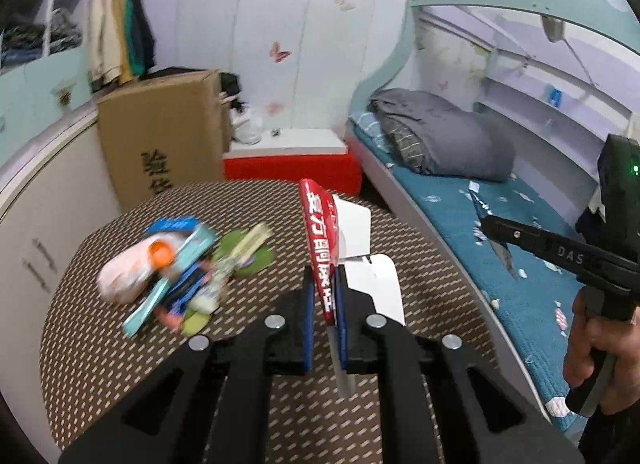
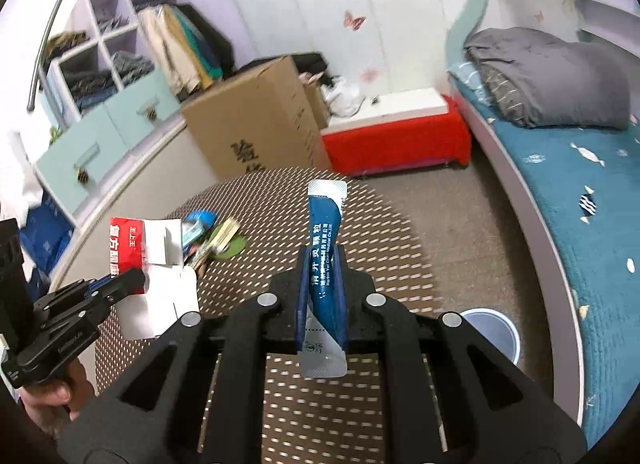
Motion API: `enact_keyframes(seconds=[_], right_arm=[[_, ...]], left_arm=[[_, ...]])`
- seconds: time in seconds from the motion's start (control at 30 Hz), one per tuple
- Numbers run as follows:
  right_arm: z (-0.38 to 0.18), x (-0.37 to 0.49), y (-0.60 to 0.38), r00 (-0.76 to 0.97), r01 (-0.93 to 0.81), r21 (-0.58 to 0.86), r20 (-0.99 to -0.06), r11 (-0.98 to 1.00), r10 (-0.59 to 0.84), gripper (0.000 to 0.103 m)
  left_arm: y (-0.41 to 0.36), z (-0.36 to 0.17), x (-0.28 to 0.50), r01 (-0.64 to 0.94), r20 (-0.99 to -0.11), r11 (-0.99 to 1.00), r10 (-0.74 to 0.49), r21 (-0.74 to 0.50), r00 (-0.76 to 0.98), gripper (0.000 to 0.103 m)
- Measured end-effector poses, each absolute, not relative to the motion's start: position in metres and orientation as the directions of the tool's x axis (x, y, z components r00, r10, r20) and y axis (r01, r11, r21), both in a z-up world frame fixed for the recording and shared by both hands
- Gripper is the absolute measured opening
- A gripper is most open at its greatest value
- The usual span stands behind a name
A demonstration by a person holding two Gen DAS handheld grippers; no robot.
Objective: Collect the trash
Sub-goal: 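Carry the blue tube and red-and-white box over the wastebasket and release both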
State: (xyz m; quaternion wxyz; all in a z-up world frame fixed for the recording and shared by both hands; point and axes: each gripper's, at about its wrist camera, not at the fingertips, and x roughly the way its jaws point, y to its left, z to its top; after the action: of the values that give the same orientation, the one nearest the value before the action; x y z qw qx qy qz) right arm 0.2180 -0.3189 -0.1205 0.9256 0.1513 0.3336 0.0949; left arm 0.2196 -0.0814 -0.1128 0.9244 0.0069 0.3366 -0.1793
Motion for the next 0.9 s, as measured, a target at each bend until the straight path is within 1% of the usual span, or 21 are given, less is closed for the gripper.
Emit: enact_keyframes(seconds=[0.27, 0.43, 0.53, 0.73, 0.9], right_arm=[[-0.117, 0.193, -0.409, 0.812, 0.092, 0.364, -0.566, 0.927, 0.142, 0.012], [-0.127, 0.183, -0.455, 0.813, 0.185, 0.378, -0.577, 0.907, 0.075, 0.012], [-0.137, 0.181, -0.477, 0.807, 0.227, 0.384, -0.589, 0.895, 0.048, 0.012], [-0.178, 0.193, -0.515, 0.764, 0.305, 0.423, -0.643, 0.853, 0.046, 0.012], [-0.232, 0.21, -0.537, 0.704, 0.364, 0.464, -0.704, 0.808, 0.087, 0.012]], left_arm=[[-0.155, -0.097, 0.237, 0.467, -0.604, 0.878, -0.43, -0.106, 0.671, 0.009], [-0.207, -0.099, 0.25, 0.537, -0.616, 0.838, -0.476, -0.099, 0.628, 0.009], [-0.24, -0.105, 0.259, 0.575, -0.638, 0.813, -0.49, -0.088, 0.594, 0.009], [-0.302, -0.129, 0.276, 0.643, -0.703, 0.764, -0.485, -0.051, 0.52, 0.009], [-0.342, -0.154, 0.289, 0.67, -0.753, 0.742, -0.455, -0.025, 0.475, 0.009]])
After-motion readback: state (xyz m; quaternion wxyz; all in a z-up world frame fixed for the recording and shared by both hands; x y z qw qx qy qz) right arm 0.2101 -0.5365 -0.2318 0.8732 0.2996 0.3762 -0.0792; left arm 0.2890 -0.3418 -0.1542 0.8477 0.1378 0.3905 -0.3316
